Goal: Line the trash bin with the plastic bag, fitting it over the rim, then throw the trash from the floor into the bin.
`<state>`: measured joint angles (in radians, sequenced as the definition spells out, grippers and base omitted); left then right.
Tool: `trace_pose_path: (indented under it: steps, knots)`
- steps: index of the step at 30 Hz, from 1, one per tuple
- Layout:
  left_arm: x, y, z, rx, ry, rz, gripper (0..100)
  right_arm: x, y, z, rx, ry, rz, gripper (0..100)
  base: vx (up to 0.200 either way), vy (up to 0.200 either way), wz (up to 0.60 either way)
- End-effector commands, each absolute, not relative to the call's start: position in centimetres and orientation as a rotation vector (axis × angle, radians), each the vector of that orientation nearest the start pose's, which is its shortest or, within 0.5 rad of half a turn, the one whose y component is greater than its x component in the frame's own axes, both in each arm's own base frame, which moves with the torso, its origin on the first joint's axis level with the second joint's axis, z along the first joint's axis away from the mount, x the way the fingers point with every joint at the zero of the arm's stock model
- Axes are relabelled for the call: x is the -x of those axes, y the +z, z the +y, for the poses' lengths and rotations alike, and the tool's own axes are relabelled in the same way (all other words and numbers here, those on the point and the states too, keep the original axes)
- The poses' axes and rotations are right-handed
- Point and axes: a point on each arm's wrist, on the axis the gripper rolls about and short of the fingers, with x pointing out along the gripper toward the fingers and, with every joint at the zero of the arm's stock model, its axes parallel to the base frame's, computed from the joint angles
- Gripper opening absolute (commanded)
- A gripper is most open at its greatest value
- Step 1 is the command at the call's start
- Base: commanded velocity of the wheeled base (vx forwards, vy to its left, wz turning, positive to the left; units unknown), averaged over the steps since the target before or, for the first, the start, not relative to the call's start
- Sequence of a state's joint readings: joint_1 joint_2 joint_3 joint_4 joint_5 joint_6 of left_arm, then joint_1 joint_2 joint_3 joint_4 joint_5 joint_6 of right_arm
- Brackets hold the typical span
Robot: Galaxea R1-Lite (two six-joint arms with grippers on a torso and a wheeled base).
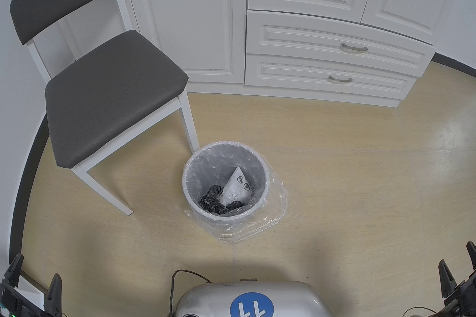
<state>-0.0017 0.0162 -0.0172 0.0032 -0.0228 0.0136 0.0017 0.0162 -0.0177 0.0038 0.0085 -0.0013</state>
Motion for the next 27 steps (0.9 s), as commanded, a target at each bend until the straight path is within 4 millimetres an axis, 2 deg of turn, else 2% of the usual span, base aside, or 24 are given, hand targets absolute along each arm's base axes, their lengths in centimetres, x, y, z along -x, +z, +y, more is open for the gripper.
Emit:
trace_pose_path:
  steps: [1,27]
  knots:
    - [2.28,7.56,-0.04,-0.014,-0.023,0.003,100,2.28,7.5,0.02,0.002,0.011,0.005,100,0.0,0.0,0.0]
    - [2.28,7.56,-0.05,-0.014,-0.025,0.003,100,2.28,7.5,0.01,0.002,0.009,0.005,100,0.0,0.0,0.0]
